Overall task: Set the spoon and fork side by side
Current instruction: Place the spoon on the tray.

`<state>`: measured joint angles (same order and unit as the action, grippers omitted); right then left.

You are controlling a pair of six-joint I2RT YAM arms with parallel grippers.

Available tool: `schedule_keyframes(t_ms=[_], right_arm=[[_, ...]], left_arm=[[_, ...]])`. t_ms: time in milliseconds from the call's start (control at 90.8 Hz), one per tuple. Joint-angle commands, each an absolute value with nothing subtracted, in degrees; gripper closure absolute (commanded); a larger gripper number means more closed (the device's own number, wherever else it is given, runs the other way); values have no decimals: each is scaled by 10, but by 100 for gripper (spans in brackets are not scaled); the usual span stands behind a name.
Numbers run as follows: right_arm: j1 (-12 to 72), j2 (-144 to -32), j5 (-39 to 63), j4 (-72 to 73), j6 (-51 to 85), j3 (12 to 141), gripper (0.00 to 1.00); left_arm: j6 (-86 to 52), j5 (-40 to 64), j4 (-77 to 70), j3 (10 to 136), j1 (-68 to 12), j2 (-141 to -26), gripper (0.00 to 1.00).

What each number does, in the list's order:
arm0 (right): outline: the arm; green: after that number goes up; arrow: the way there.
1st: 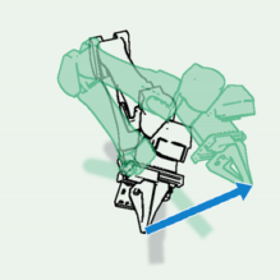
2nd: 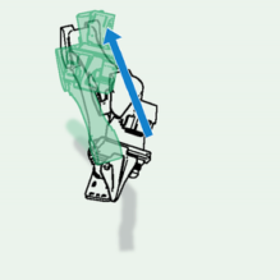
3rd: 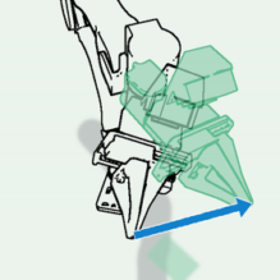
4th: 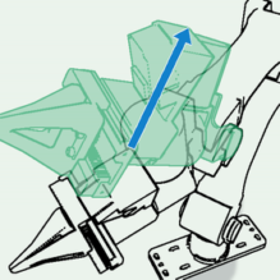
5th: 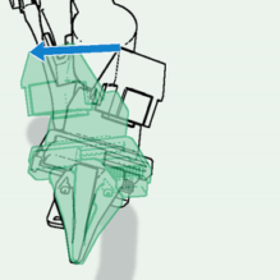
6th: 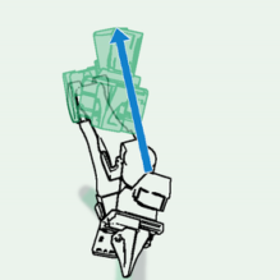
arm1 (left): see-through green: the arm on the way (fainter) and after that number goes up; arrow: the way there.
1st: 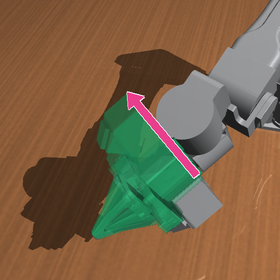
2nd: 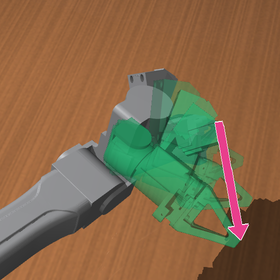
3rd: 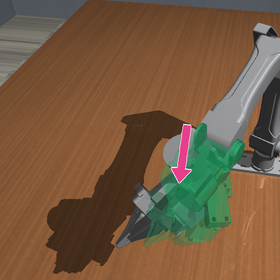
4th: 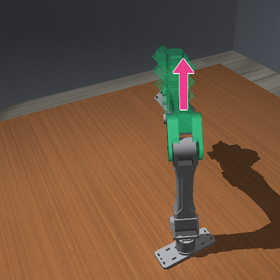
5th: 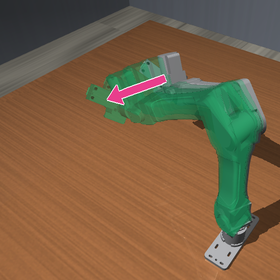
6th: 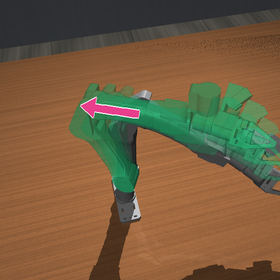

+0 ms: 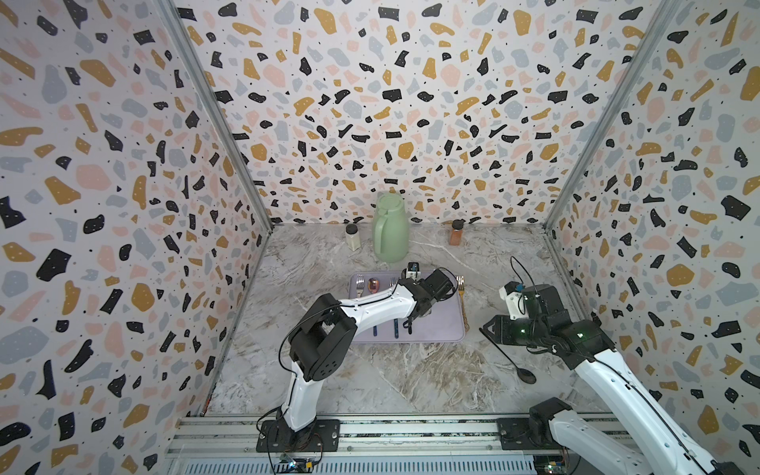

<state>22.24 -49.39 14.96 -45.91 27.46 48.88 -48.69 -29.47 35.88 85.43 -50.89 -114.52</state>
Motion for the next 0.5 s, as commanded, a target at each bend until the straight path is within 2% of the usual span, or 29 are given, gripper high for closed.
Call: schedule_keyframes(t_ms=[0,485], right_arm=[[224,-491,151,-469,279,488,65],[224,-502,151,-465,285,481,65]], left_arm=[[-503,-301,367,865,-505,-1154,100],[-501,-272,332,847,-496,-1188,100]])
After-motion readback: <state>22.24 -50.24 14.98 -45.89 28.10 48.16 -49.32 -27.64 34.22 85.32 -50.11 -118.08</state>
